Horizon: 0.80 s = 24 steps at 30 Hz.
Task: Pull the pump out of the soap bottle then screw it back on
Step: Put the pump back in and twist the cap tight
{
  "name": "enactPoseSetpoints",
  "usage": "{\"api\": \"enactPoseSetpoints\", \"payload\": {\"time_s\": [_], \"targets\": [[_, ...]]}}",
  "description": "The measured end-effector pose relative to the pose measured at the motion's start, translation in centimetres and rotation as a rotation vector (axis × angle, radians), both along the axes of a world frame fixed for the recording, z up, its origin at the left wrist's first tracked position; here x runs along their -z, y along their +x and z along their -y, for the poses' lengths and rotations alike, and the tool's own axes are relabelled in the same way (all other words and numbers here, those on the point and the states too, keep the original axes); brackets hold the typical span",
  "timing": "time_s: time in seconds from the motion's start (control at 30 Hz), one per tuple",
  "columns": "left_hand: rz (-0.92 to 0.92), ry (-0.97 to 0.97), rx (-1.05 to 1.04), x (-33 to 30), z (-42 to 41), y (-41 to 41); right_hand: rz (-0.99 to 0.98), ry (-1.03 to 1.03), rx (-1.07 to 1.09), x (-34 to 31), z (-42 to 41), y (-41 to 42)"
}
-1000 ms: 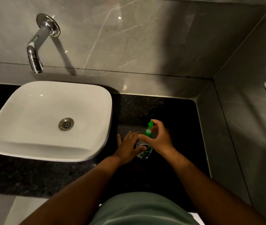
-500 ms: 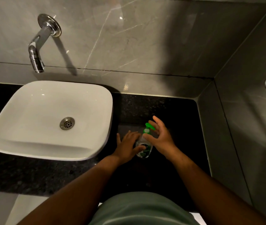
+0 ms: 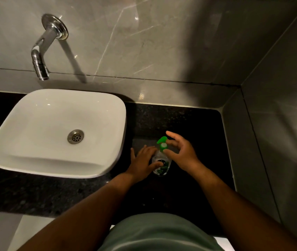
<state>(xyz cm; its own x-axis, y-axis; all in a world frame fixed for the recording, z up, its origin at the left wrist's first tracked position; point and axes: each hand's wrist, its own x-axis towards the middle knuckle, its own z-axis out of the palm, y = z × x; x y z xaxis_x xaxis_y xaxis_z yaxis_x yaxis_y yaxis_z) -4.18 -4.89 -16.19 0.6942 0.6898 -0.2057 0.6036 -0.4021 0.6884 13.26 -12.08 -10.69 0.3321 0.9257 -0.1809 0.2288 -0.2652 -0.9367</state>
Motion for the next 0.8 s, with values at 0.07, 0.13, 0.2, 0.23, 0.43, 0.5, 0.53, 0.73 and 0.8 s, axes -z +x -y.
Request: {"api": "enactPoseSetpoints", "payload": {"time_s": [0.07, 0.13, 0.2, 0.23, 0.43, 0.5, 0.53, 0.73, 0.8], "targets": [[-0.01, 0.0, 0.016, 0.0, 0.0, 0.0, 0.055, -0.006, 0.022, 0.0, -0.2, -0.1], [-0.014, 0.014, 0.035, 0.1, 0.1, 0.1, 0.118, 0.004, 0.027, 0.1, -0.3, -0.2], [-0.008, 0.021, 0.03, 0.0, 0.1, 0.1, 0.132, 0.021, 0.0, 0.3, -0.3, -0.5], [-0.008, 0.018, 0.025, 0.0, 0.1, 0.1, 0.11, 0.026, -0.011, 0.4, -0.2, -0.6], [-0.027, 0.038, 0.047, 0.2, 0.0, 0.1, -0.002, 0.028, 0.013, 1.2, 0.6, -0.3], [-0.019, 0.039, 0.067, 0.1, 0.1, 0.1, 0.038, 0.033, 0.047, 1.1, 0.6, -0.4], [-0.015, 0.043, 0.078, 0.1, 0.2, 0.2, 0.07, 0.031, 0.06, 1.1, 0.7, -0.5], [-0.027, 0.037, 0.032, -0.3, 0.0, -0.1, -0.067, 0.025, 0.088, 1.8, 1.1, -0.8], [-0.037, 0.043, 0.039, -0.5, 0.0, 0.0, -0.081, 0.025, 0.091, 1.8, 1.0, -0.6]]}}
